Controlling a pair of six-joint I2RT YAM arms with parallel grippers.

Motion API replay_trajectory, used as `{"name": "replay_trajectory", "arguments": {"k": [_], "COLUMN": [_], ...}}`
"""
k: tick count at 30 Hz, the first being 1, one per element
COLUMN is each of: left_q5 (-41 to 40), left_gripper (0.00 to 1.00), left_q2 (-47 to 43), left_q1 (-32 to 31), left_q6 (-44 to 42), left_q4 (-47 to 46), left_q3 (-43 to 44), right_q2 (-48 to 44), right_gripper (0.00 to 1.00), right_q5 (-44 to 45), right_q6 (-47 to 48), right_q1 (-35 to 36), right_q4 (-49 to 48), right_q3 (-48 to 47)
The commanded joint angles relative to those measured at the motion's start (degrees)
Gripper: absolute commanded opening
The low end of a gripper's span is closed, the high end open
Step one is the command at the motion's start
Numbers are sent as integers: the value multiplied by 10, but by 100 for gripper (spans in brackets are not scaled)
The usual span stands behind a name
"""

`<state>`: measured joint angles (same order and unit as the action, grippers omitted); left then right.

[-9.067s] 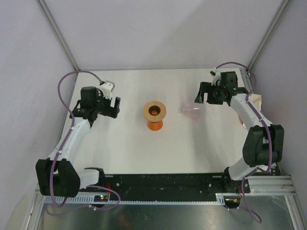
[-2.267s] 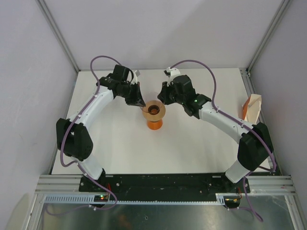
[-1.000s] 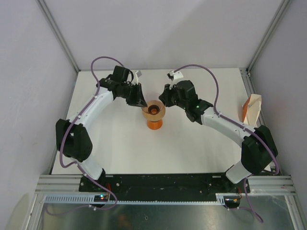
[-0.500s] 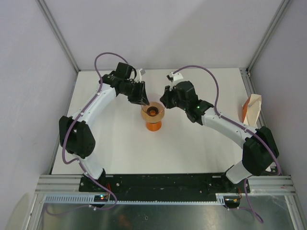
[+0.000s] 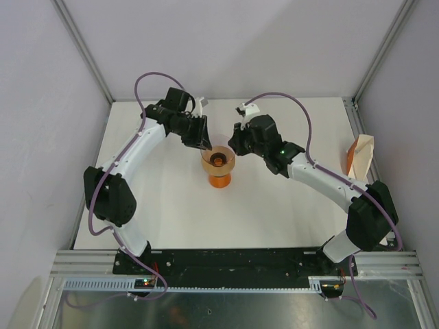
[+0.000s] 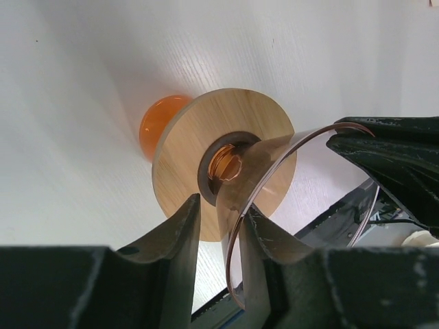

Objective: Place the coffee filter in the dripper

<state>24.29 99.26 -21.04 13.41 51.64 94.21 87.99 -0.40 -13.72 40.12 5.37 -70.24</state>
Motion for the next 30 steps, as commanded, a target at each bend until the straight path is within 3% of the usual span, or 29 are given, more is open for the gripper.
{"name": "replay_trajectory", "arguments": {"k": [1, 22, 30], "left_q5": [-51, -48, -53], "left_gripper": [33, 49, 66], "left_q2": [-20, -42, -56], "left_q1": [14, 14, 14], "left_q6": [-23, -38, -57], "left_q4": [-23, -23, -22], "left_q3": [32, 44, 57], "right_q2": [5, -5, -55], "right_gripper": [11, 52, 62], "right_q5": [-10, -5, -6], "right_q6": [23, 49, 79], "right_q1": [8, 18, 13], "right_q4": [54, 83, 119], "right_q3": [-19, -70, -108]}}
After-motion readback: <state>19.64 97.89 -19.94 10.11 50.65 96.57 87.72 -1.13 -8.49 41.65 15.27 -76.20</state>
